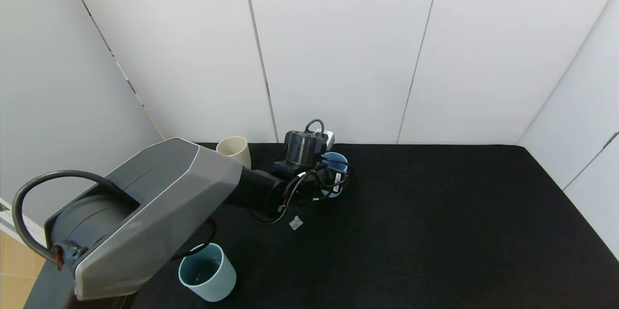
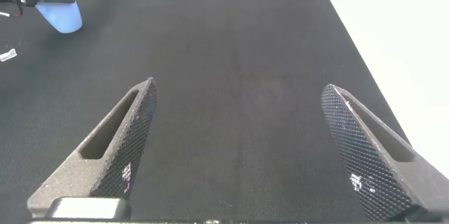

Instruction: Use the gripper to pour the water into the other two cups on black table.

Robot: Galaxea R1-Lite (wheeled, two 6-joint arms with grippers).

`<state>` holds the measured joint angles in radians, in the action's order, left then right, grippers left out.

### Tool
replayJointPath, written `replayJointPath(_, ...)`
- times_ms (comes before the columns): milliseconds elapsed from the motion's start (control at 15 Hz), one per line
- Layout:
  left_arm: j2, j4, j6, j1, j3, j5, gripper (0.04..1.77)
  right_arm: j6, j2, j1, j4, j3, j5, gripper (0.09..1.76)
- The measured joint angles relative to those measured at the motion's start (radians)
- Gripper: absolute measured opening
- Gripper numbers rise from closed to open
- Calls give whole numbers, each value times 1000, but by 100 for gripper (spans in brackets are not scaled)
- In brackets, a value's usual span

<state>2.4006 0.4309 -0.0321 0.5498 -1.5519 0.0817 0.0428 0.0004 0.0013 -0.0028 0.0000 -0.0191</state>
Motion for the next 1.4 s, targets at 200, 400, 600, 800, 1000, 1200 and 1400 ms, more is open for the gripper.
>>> replayJointPath(200, -27, -2, 0, 8, 13, 8, 160, 0, 0, 0, 0, 0, 0, 171)
replayJointPath(400, -104, -4, 3, 19, 61, 14, 164, 0, 0, 0, 0, 0, 0, 171)
replayJointPath(600, -221, -4, 3, 28, 148, 34, 166, 0, 0, 0, 0, 0, 0, 171)
replayJointPath(800, -352, -4, 4, 37, 252, 65, 168, 0, 0, 0, 0, 0, -1, 171)
replayJointPath(1000, -509, -9, 6, 42, 356, 96, 169, 0, 0, 0, 0, 0, 0, 171)
replayJointPath(1200, -713, -18, 8, 45, 497, 125, 170, 0, 0, 0, 0, 0, 0, 171)
replayJointPath(1400, -910, -53, 9, 43, 629, 161, 170, 0, 0, 0, 0, 0, 0, 171)
